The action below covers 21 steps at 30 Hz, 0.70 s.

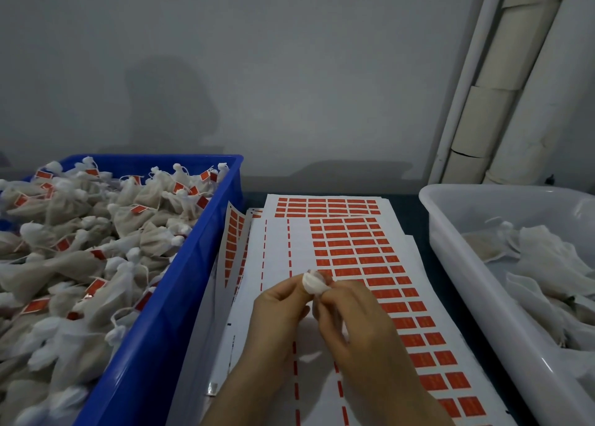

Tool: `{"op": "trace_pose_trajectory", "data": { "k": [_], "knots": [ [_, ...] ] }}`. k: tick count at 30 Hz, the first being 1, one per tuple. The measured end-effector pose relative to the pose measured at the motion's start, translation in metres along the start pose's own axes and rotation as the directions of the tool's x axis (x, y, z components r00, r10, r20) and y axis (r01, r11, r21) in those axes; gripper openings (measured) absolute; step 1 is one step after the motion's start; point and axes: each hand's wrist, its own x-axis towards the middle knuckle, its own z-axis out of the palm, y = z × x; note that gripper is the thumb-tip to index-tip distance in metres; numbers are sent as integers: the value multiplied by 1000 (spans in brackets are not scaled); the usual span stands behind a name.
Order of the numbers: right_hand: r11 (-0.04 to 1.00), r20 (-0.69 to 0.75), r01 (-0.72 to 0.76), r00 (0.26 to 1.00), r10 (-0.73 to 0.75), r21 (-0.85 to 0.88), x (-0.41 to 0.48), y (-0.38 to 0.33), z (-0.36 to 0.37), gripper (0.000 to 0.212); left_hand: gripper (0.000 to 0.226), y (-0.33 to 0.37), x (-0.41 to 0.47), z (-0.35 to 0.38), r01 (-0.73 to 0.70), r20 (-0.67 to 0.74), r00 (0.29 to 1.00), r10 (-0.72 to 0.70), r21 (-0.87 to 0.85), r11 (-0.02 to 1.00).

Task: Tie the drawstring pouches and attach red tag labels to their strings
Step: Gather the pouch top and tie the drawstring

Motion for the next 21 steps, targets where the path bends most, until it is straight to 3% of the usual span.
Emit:
{"op": "trace_pose_trajectory", "data": {
  "k": [4,10,13,15,21],
  "knots": [
    [978,23,-65,998,62,199,0,-5,-4,32,29,-3,4,-1,23,-29,999,-24,-22,999],
    [961,-82,-124,986,148,246,2,-4,-9,22,18,2,9,-6,23,40,999,-26,76,997],
    [936,-112,-153,974,198,316,3,0,-10,33,27,1,11,-10,-46,82,996,32,175,983],
    [920,-95,-179,970,225,348,4,3,-11,23,30,1,12,-13,-70,115,992,46,216,974],
    [972,-135,-163,973,186,167,5,7,-11,10,30,-2,12,-16,-84,147,989,36,333,939]
  ]
}}
